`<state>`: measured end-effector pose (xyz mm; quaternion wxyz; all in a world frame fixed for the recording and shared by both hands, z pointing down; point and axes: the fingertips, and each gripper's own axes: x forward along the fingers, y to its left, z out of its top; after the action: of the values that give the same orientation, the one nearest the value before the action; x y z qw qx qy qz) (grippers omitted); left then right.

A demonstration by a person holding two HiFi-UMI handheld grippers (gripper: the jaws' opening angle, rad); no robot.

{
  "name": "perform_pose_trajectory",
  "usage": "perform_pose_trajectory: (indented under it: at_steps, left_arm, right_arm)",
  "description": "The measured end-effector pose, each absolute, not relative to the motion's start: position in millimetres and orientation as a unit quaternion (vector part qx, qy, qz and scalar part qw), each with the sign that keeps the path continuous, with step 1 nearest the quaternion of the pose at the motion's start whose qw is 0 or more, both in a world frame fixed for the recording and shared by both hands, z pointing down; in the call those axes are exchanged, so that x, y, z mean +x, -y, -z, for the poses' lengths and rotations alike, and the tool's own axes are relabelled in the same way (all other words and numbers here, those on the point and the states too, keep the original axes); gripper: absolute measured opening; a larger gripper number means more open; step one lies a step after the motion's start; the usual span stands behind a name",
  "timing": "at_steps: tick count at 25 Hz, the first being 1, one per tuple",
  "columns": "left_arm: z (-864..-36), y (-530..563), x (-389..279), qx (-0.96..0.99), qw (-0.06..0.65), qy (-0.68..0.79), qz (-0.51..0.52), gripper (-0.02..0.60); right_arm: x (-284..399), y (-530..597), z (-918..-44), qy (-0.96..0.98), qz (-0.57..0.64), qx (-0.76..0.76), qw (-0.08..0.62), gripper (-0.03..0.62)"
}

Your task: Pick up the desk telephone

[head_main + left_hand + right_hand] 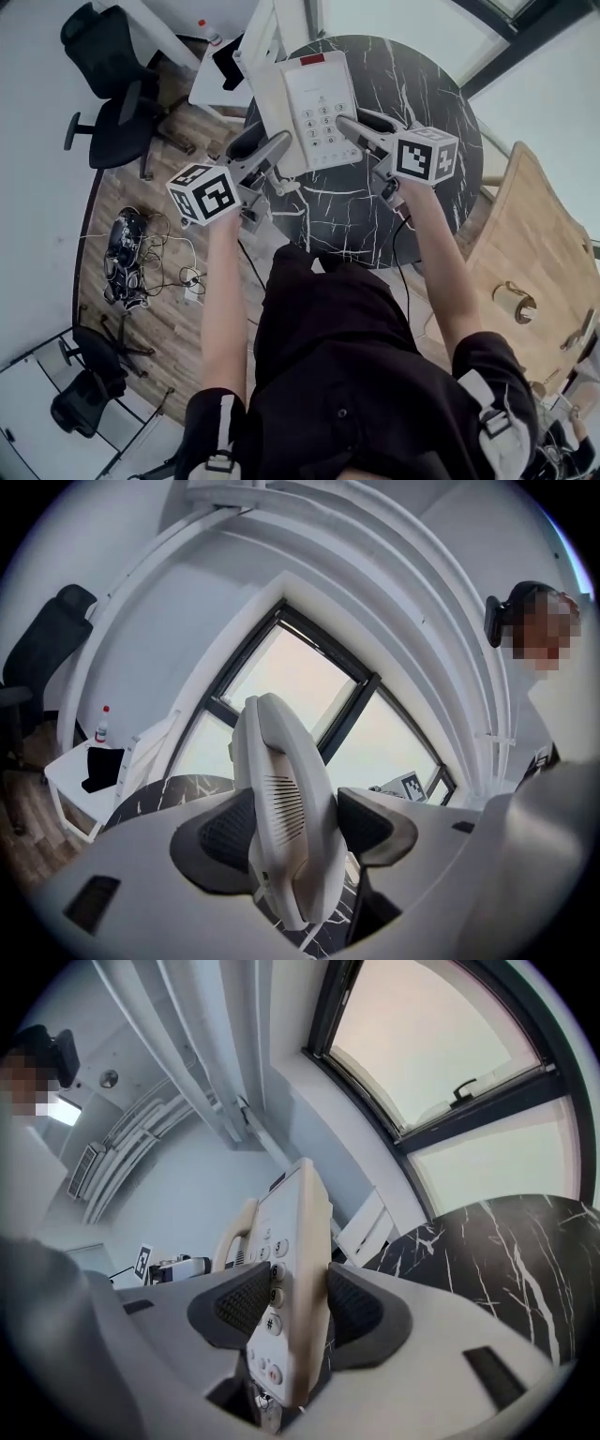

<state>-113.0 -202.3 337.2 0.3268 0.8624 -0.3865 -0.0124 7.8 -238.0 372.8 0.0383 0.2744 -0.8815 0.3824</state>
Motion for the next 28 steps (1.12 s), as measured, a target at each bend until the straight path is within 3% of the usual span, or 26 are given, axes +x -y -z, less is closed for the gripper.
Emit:
perform_pose_trajectory:
  at_steps: [13,28]
  left_arm:
    - [-273.0,215.3,-110.4,0.880,0.268,0.390,0.043,0.287]
    - [-270.6,215.2,-109.7,0.881,0.271,0.387,0.036,0.285]
  right_arm:
    - [11.9,253.1,-307.5,0.903,-0.325,0.279,0.004,0.202]
    - [13.2,253.2,-304.5,0.904,-0.318,0.286,0.003,0.196]
